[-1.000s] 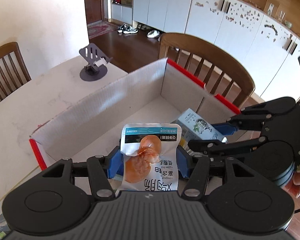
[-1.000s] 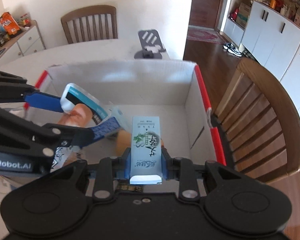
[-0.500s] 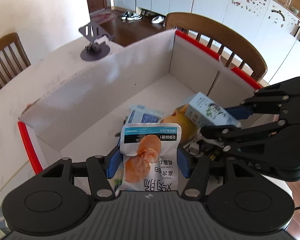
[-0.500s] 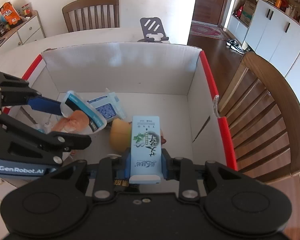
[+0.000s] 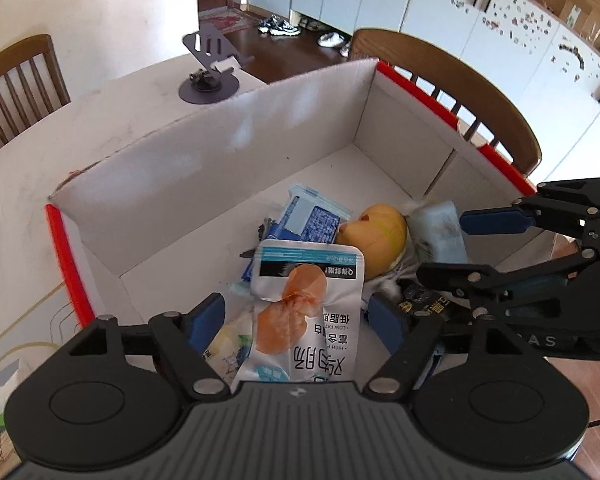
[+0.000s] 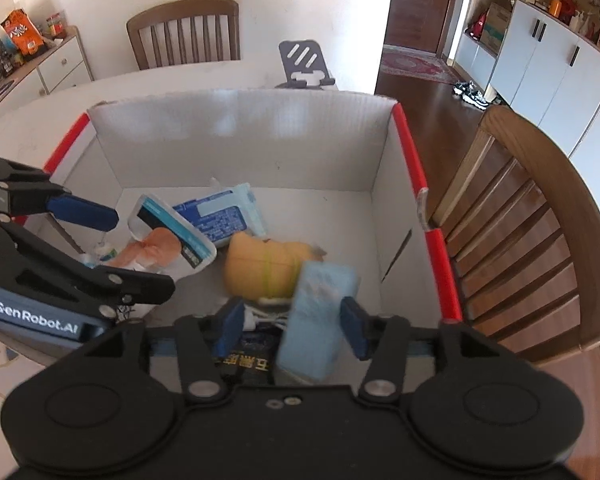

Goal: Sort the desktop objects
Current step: 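Lower and release the sausage packet and milk carton into the shoebox, then withdraw both grippers from the shoebox back over the placemat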

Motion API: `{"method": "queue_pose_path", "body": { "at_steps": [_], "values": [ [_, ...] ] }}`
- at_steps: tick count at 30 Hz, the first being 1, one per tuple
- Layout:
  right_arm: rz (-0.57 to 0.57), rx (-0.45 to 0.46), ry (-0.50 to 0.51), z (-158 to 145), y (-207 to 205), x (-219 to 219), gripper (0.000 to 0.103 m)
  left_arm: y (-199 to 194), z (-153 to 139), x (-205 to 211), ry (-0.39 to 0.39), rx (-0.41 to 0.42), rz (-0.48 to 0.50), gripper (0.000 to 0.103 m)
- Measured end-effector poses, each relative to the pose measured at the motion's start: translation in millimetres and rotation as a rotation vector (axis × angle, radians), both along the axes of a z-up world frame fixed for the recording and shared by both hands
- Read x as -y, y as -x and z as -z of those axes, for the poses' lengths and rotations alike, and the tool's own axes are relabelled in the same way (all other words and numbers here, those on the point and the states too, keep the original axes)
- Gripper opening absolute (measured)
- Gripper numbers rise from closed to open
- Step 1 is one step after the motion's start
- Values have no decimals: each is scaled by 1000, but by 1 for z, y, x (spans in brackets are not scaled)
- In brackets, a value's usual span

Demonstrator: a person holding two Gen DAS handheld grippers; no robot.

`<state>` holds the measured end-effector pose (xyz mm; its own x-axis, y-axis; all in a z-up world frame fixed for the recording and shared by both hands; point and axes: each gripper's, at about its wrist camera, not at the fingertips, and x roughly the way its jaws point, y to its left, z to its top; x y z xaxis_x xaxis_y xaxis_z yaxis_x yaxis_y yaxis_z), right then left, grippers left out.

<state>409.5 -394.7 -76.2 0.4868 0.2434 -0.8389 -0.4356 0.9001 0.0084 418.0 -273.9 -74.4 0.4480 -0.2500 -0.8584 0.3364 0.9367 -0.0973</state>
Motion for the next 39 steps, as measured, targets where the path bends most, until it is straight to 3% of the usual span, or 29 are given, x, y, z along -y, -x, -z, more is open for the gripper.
{"method": "queue_pose_path", "body": {
  "at_steps": [3,24,39],
  "values": [
    [-13,9,-27,-7,5,5,64,7,-7,-6,24,17,-11,85],
    [-49,83,-145,-62,59,0,66,79,-58,-63,155,121,-80,85],
    [-52,85,-220,-81,122,-71,69,138,-72,-155,188,162,-117,89]
  ]
}}
